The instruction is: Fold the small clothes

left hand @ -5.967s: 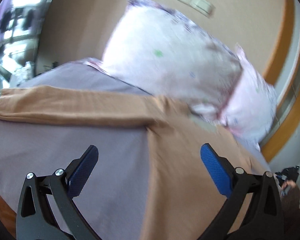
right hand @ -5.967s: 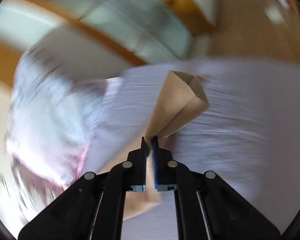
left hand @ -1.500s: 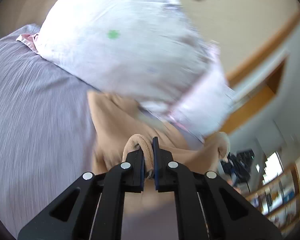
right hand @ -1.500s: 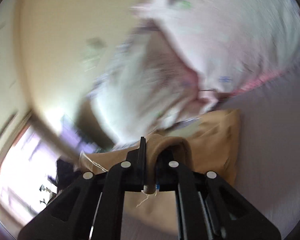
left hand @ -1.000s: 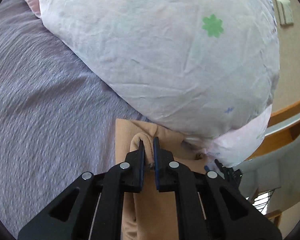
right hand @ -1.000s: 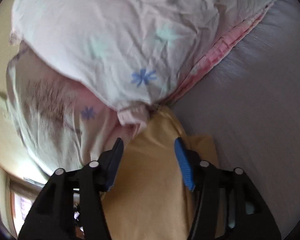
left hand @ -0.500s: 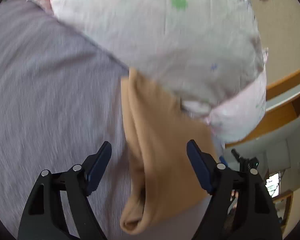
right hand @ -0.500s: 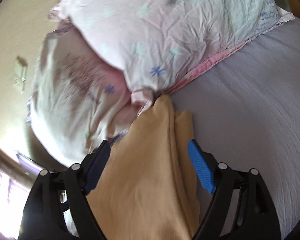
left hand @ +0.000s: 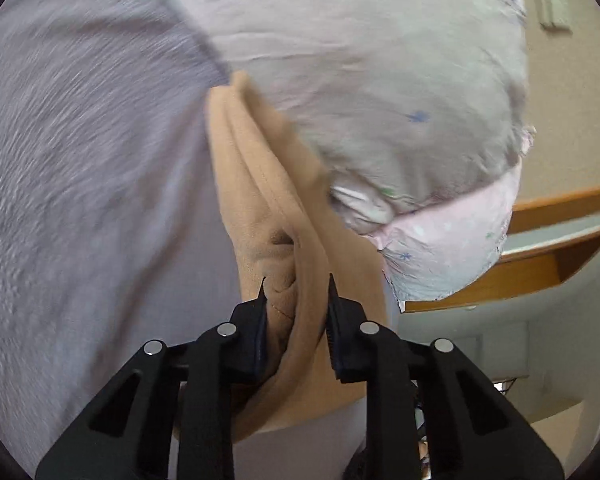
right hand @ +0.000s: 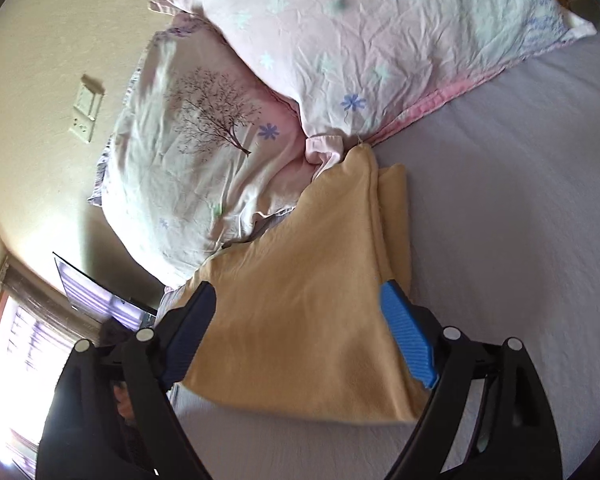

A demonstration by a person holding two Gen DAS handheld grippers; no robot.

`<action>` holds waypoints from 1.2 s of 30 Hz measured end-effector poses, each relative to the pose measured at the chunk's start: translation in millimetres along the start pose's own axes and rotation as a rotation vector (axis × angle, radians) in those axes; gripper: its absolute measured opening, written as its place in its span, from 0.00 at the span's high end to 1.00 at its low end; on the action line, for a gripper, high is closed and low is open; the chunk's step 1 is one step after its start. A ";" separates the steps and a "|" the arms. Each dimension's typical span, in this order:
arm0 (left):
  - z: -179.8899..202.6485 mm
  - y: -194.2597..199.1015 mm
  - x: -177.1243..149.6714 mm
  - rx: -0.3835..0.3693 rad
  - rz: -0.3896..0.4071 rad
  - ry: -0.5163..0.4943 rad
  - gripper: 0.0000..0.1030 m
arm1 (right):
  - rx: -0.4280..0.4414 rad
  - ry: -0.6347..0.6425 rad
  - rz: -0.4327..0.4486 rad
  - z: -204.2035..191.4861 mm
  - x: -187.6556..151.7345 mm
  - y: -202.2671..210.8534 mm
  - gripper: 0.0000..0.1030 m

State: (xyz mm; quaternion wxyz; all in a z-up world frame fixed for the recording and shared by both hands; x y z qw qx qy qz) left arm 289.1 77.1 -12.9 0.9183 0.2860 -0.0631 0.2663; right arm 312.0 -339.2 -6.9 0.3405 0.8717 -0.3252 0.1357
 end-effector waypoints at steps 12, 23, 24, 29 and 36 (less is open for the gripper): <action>198.1 -196.3 -113.1 -0.134 -0.308 -0.259 0.67 | -0.004 -0.081 0.090 32.6 0.5 45.2 0.18; 155.9 -105.5 -87.9 -0.068 -0.136 -0.416 0.32 | 0.102 -0.029 -0.036 9.4 -17.9 48.1 0.32; 144.7 -97.5 -85.6 -0.030 -0.126 -0.420 0.32 | 0.100 -0.010 -0.039 4.3 -21.8 45.5 0.32; 105.9 -96.8 -84.9 0.019 -0.165 -0.357 0.32 | 0.002 0.123 -0.101 -19.7 -41.8 4.0 0.37; 112.1 -104.7 -109.0 -0.012 -0.227 -0.429 0.32 | -0.090 0.148 -0.002 -3.9 -47.2 30.0 0.93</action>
Point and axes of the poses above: each gripper's, at about its wrist camera, not at the fingertips, and y roughly against the way its jaws point, z to its right, x to its top, the point moved 7 cm from there along -y, roughly the way its jaws point, and after that the axes turned 4 degrees about -y, right-handed, at the moved point
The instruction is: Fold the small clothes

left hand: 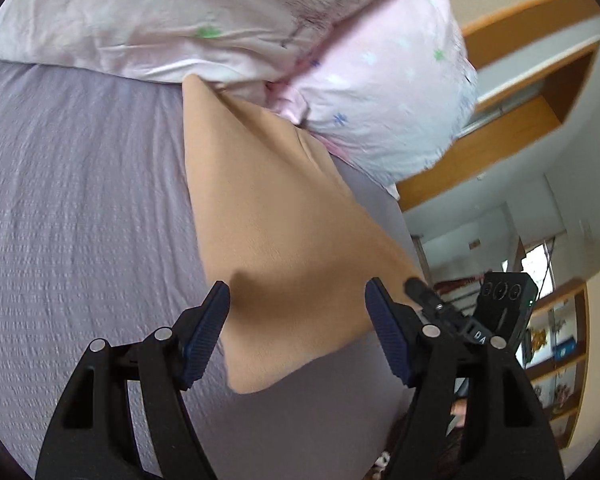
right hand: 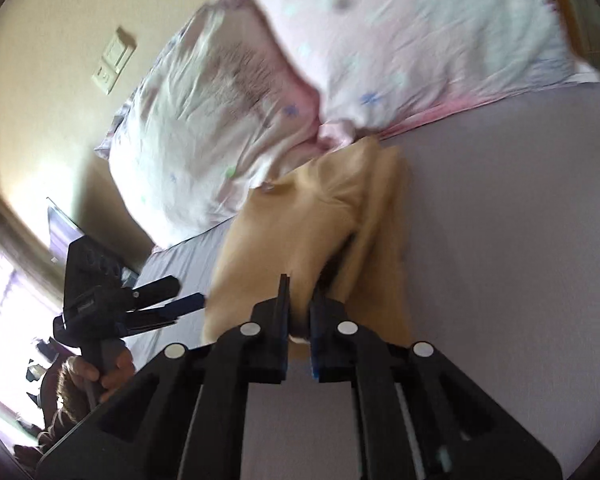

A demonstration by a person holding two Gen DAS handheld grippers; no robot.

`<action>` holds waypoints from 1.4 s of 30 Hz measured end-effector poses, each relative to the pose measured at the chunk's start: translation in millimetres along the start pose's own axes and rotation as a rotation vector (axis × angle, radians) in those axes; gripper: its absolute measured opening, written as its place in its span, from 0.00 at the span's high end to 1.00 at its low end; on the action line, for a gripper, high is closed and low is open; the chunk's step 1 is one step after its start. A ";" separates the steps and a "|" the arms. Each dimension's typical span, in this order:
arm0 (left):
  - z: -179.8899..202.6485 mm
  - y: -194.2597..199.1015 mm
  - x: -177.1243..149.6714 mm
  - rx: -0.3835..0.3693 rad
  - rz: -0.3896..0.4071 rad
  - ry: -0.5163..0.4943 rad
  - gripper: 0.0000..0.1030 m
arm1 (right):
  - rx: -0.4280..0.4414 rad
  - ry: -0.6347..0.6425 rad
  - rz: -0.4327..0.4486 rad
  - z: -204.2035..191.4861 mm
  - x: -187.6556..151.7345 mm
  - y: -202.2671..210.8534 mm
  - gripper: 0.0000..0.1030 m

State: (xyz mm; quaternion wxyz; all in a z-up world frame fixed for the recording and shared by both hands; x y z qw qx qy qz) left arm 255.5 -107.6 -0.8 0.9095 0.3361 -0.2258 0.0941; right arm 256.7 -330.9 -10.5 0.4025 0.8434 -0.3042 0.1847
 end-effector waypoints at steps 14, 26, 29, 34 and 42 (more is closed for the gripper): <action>-24.3 -36.0 10.1 0.002 -0.047 0.100 0.26 | -0.026 -0.117 -0.066 34.2 84.4 -58.4 0.59; -27.3 -52.6 13.1 -0.019 -0.081 0.095 0.25 | -0.099 -0.225 -0.044 79.3 82.3 -75.3 0.80; -26.7 -52.6 12.9 -0.024 -0.081 0.090 0.25 | -0.057 -0.300 -0.014 85.6 82.7 -56.8 0.35; -23.7 -53.6 11.2 -0.041 -0.076 0.079 0.25 | 0.026 -0.337 -0.164 82.9 57.6 -57.8 0.33; -31.9 -45.8 -0.1 -0.070 -0.059 0.127 0.69 | 0.164 -0.321 -0.164 60.2 35.1 -57.5 0.69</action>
Point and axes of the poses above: each gripper's, at about its wrist camera, not at the fingertips, and y roughly against the way its jaws point, z to its right, x to its top, the point moved 7 cm from there along -y, roughly the way its jaws point, and after that the axes turned 4 degrees about -y, right-handed, at the moved point
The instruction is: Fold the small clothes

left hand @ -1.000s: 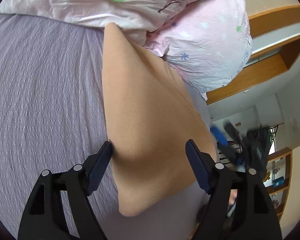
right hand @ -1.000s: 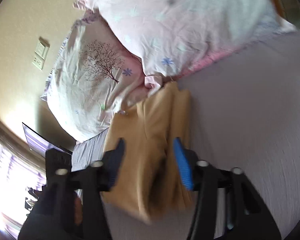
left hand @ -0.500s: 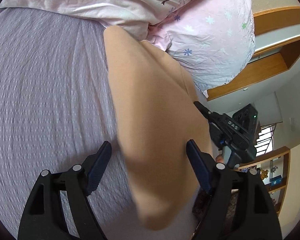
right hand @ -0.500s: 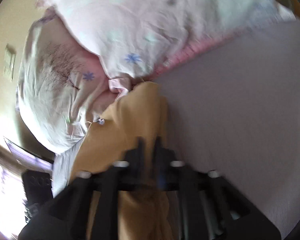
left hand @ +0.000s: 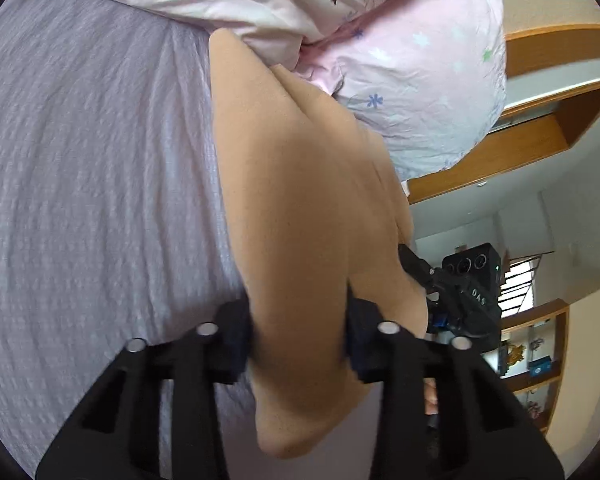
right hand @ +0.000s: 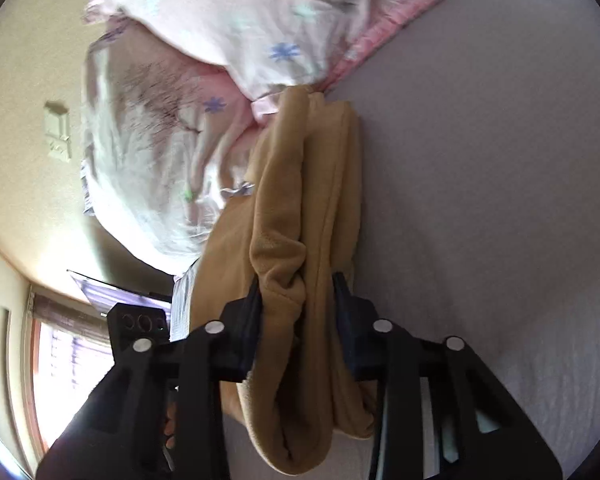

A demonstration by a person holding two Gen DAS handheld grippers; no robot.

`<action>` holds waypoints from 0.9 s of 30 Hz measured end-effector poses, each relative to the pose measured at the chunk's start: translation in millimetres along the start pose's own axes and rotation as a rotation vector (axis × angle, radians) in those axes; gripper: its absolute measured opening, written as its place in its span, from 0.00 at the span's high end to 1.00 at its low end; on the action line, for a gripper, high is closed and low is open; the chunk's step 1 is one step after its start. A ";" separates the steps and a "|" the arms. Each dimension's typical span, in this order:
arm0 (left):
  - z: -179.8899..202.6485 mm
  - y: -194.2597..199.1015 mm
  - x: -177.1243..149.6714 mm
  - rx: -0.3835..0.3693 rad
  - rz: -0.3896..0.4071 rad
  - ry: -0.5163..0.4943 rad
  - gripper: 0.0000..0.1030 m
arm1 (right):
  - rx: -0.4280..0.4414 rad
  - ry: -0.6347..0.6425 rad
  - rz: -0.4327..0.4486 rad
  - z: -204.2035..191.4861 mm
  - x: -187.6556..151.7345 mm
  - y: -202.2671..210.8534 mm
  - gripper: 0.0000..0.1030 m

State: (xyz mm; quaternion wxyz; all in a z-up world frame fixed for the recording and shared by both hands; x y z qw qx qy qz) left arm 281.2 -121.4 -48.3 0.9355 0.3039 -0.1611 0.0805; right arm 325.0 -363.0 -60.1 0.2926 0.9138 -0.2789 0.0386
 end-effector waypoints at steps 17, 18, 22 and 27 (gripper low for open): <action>15.6 119.8 -64.2 0.190 0.173 -0.237 0.41 | -0.156 0.193 0.026 -56.1 12.6 -33.1 0.45; 18.1 120.9 -67.2 0.195 0.176 -0.247 0.40 | -0.159 0.195 -0.003 -55.0 11.9 -46.2 0.74; 21.5 127.3 -83.0 0.243 0.179 -0.282 0.33 | -0.159 0.129 0.072 -40.7 20.0 -43.1 0.95; 12.4 136.8 -114.1 0.324 0.176 -0.304 0.18 | -0.307 0.132 0.258 -31.2 10.6 12.8 0.63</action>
Point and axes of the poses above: each gripper's, at about its wrist camera, not at the fingertips, and y roughly against the way its jaws point, z to its right, x to its top, the point moved 7 cm from there along -y, roughly the way its jaws point, and after that the axes turned 4 degrees about -y, right-handed, at the moved point
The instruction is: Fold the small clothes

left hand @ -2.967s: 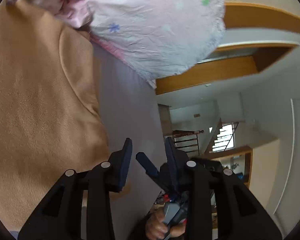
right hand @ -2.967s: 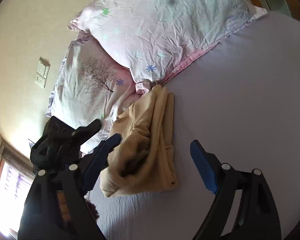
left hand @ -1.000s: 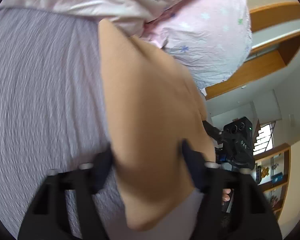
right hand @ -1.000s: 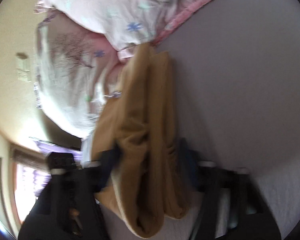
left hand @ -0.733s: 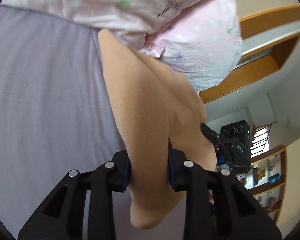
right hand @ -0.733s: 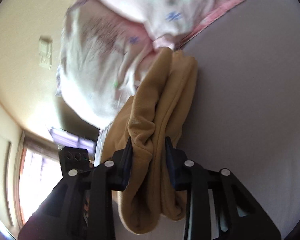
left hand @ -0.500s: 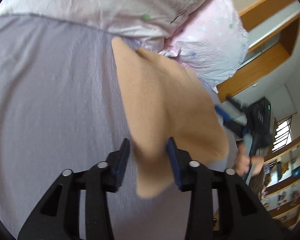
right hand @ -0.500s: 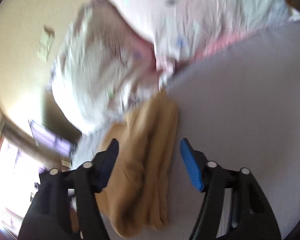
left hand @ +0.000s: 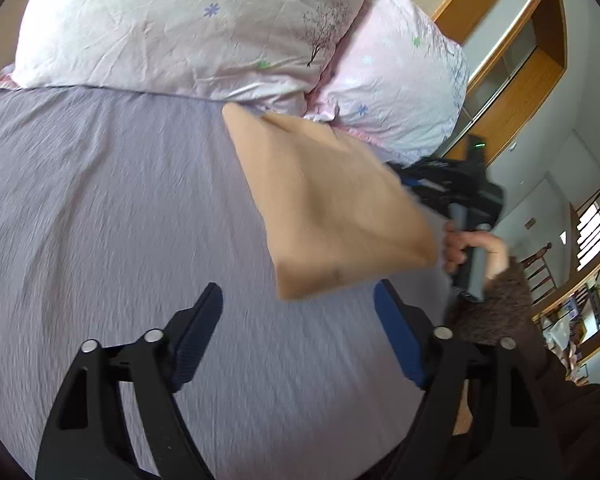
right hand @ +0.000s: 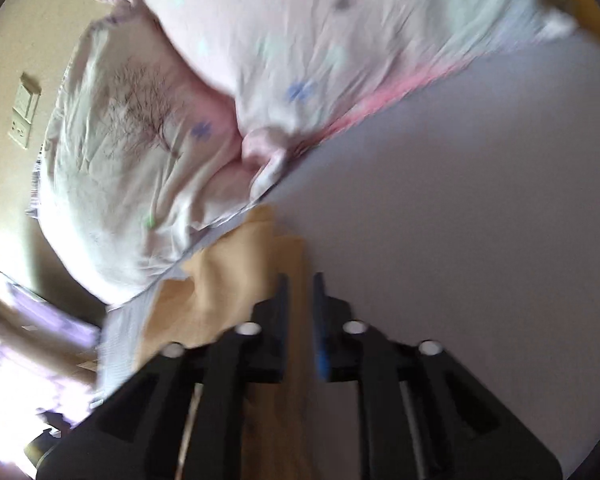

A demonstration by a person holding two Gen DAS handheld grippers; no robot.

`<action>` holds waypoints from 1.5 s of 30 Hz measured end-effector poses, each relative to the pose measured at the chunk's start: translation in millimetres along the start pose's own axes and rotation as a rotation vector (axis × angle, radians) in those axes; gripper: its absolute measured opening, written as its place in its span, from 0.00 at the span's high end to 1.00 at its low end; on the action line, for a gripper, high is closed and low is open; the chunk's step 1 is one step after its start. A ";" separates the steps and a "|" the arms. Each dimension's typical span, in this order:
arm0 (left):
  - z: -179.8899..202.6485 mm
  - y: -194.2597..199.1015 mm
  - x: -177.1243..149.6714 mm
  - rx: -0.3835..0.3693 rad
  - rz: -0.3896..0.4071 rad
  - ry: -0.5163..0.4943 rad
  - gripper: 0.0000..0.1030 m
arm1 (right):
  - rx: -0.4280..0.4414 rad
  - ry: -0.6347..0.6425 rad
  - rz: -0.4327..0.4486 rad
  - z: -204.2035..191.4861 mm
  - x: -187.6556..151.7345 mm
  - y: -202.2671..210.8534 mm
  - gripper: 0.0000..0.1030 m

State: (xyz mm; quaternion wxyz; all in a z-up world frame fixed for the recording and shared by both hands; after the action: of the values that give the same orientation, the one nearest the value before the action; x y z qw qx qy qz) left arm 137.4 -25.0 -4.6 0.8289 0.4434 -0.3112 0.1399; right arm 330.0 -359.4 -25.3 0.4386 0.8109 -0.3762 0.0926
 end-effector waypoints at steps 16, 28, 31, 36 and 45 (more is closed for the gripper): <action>14.8 -25.0 -50.6 0.392 -0.114 -0.148 0.01 | -0.188 0.509 -0.069 -35.9 -197.0 85.8 0.02; 15.1 -38.6 -55.9 0.485 -0.153 -0.172 0.01 | -0.292 0.579 -0.078 -29.4 -220.7 59.4 0.02; 16.4 -37.0 -57.1 0.495 -0.144 -0.164 0.01 | -0.289 0.584 -0.074 -28.5 -219.4 59.2 0.02; 16.0 -36.0 -56.2 0.502 -0.137 -0.159 0.01 | -0.287 0.588 -0.073 -27.8 -218.3 58.8 0.02; 15.8 -36.4 -55.1 0.503 -0.142 -0.157 0.01 | -0.292 0.584 -0.073 -28.9 -219.5 58.5 0.02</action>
State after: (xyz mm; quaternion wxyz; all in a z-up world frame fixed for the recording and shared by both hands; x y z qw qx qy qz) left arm 107.5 -56.2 -56.9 0.6739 0.6654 -0.2982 0.1191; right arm 141.2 -240.2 -75.8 0.6424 0.6917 -0.2147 0.2505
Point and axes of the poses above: each gripper's, at about its wrist camera, not at the fingertips, and y roughly against the way its jaws point, z to its right, x to its top, the point moved 7 cm from there along -y, roughly the way its jaws point, and after that the axes turned 4 degrees about -y, right-handed, at the moved point
